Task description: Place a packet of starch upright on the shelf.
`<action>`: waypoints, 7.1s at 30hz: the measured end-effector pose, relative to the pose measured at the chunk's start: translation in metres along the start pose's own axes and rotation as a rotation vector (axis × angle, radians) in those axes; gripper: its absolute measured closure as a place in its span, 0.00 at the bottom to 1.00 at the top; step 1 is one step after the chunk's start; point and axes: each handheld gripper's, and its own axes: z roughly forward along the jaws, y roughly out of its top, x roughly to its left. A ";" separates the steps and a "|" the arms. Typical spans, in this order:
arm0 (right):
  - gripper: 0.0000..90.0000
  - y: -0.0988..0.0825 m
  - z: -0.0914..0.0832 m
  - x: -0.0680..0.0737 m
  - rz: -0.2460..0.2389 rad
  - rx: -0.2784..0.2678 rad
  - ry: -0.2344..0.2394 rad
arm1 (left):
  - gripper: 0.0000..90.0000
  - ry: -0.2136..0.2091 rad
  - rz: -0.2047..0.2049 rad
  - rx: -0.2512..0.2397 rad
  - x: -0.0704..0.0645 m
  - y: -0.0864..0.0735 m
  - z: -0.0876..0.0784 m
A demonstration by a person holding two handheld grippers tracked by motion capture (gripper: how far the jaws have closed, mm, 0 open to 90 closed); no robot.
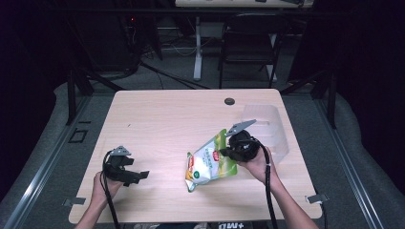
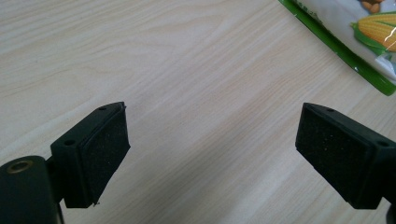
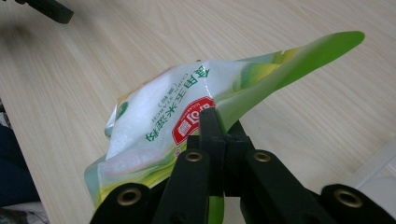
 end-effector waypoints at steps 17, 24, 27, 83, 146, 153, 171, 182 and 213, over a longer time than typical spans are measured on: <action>1.00 0.027 -0.020 -0.005 0.005 -0.045 0.025 | 0.11 0.000 -0.001 -0.003 0.001 0.001 0.001; 1.00 0.038 -0.028 -0.005 -0.029 -0.044 0.012 | 0.11 0.002 0.002 -0.003 0.001 0.001 0.001; 1.00 0.041 -0.030 -0.005 -0.035 -0.036 0.001 | 0.11 0.002 0.001 -0.003 0.001 0.001 0.001; 1.00 0.096 -0.109 -0.072 -0.013 -0.061 -0.220 | 0.11 0.008 -0.005 -0.004 0.001 0.002 0.003; 1.00 0.076 -0.085 -0.162 -0.156 0.097 -0.584 | 0.11 0.007 -0.006 0.002 0.003 0.001 0.003; 1.00 0.076 -0.082 -0.162 -0.165 0.091 -0.593 | 0.11 0.007 -0.008 0.003 0.003 0.001 0.003; 1.00 0.067 -0.064 -0.164 -0.192 0.120 -0.617 | 0.11 0.008 -0.009 0.003 0.003 0.001 0.003; 1.00 0.061 -0.053 -0.167 -0.195 0.163 -0.620 | 0.11 0.009 -0.007 0.003 0.003 0.001 0.003; 0.98 0.056 -0.023 -0.179 -0.018 0.137 -0.641 | 0.11 0.006 -0.006 0.003 0.002 0.001 0.003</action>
